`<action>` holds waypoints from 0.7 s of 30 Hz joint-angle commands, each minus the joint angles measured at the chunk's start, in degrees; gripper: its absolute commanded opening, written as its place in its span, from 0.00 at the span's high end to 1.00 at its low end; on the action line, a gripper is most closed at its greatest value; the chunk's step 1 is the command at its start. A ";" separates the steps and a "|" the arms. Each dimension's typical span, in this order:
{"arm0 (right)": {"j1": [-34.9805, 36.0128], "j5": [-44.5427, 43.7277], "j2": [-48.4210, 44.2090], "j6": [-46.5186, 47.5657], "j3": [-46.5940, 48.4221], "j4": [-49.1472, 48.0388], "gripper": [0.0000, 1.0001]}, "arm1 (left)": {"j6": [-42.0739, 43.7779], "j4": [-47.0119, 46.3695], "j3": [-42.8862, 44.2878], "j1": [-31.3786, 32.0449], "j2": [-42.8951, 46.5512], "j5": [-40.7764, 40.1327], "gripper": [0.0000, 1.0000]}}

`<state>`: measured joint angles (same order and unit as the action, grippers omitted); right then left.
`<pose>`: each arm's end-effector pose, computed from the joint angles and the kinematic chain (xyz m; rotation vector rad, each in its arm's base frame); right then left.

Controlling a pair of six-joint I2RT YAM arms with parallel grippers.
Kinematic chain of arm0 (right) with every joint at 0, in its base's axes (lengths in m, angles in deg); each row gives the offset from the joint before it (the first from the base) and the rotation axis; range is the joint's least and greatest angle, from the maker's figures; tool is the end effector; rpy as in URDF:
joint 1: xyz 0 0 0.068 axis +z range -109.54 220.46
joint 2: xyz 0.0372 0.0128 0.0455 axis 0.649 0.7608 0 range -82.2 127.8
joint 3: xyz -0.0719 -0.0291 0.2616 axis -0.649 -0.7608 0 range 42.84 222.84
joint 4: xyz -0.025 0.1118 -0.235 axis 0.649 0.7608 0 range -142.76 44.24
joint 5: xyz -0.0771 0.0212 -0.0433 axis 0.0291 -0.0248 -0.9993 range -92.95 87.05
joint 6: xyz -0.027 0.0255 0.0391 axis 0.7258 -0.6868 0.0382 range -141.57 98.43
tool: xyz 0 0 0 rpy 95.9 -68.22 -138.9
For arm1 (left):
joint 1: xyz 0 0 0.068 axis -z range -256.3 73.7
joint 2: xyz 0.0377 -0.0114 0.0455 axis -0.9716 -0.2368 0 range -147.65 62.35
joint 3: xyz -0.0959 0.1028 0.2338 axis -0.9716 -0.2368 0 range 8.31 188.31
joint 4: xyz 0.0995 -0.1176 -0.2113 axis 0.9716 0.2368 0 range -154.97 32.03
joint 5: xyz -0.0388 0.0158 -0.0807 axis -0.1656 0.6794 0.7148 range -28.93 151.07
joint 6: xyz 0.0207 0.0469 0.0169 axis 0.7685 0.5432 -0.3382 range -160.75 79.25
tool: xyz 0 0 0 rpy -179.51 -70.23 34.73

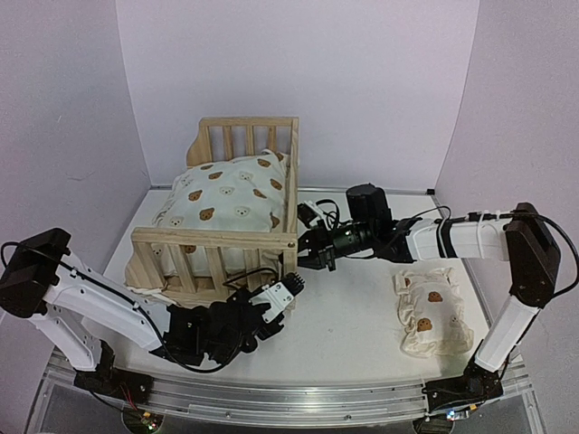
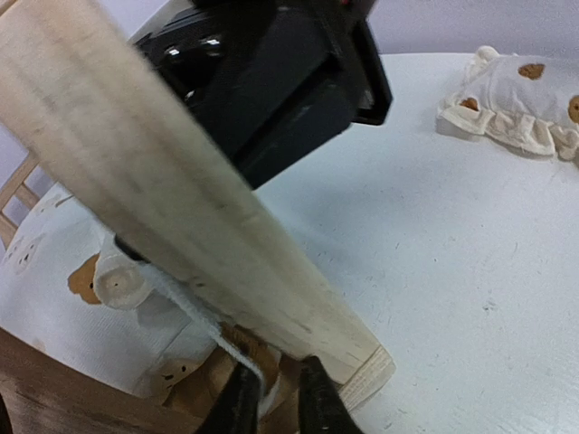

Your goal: Set up the pet bed

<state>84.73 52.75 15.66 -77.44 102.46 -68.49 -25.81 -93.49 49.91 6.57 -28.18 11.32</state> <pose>0.2462 0.2811 0.2345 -0.5711 2.3546 1.9451 0.0666 -0.3137 0.1984 0.9272 1.5405 -0.0063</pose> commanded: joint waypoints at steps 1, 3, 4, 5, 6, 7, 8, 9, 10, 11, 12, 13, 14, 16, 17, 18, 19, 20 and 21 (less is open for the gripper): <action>2.02 3.76 -1.03 -0.12 1.55 -2.22 1.00 | -1.53 2.68 2.40 -4.15 0.11 -7.79 0.92; 1.90 3.30 -1.62 0.67 0.99 -1.71 1.00 | -4.32 5.06 1.82 -3.49 2.22 -6.03 0.99; 1.83 3.12 -2.07 1.43 0.62 -1.09 0.97 | -5.87 5.78 1.13 -3.16 3.59 -4.14 1.00; 1.73 3.06 -2.66 1.99 0.14 -0.58 0.91 | -8.06 6.93 0.39 -3.03 5.19 -1.94 1.00; 1.46 3.07 -3.19 2.57 -0.59 -0.28 0.86 | -10.30 8.45 -0.33 -2.99 6.72 0.65 1.00; 0.95 2.91 -4.00 3.55 -1.51 0.53 0.81 | -12.28 9.41 -1.17 -2.98 8.29 3.18 1.00; 0.42 2.38 -5.06 5.04 -2.57 2.14 0.77 | -13.96 10.12 -2.00 -2.91 9.62 4.58 1.00; -0.32 1.57 -6.18 7.15 -3.60 4.63 0.72 | -16.40 10.78 -2.76 -2.89 10.79 6.36 1.00; -1.05 1.30 -7.39 8.72 -4.65 6.66 0.68 | -17.41 11.06 -3.36 -2.93 11.80 8.36 1.00; -1.83 1.80 -8.35 9.75 -6.28 7.20 0.64 | -18.20 11.22 -3.85 -2.93 12.46 10.21 1.00; -2.47 2.27 -9.38 11.04 -7.21 7.69 0.61 | -18.82 11.46 -4.09 -2.95 12.89 11.40 1.00; -3.01 2.38 -10.27 13.22 -7.82 9.36 0.57 | -19.41 11.87 -4.26 -2.94 13.33 12.31 1.00; -3.36 1.86 -11.07 16.86 -7.88 12.47 0.52 | -19.98 12.35 -4.37 -2.90 13.68 13.55 1.00; -3.48 -0.96 -11.63 26.51 -6.53 21.16 0.45 | -21.53 12.82 -5.00 -2.96 14.91 14.13 1.00; -3.46 -2.75 -11.52 31.95 -5.79 25.56 0.43 | -22.72 13.00 -5.49 -2.98 15.65 14.42 1.00; -3.47 -4.79 -11.29 35.75 -6.09 25.92 0.41 | -23.62 13.12 -6.09 -2.98 16.43 14.93 1.00; -3.49 -7.36 -10.97 37.12 -7.33 24.10 0.41 | -24.65 13.13 -6.55 -2.93 17.10 15.26 1.00; -3.32 -9.33 -10.38 37.32 -8.57 20.02 0.42 | -25.48 13.21 -7.02 -2.94 17.76 15.63 1.00; -3.19 -10.17 -9.62 37.34 -9.38 15.87 0.43 | -26.19 13.28 -7.39 -2.92 18.23 16.06 1.00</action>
<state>81.26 49.10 5.94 -51.85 94.57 -49.91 -46.62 -80.57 43.82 3.88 -13.66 24.39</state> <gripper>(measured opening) 0.580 0.005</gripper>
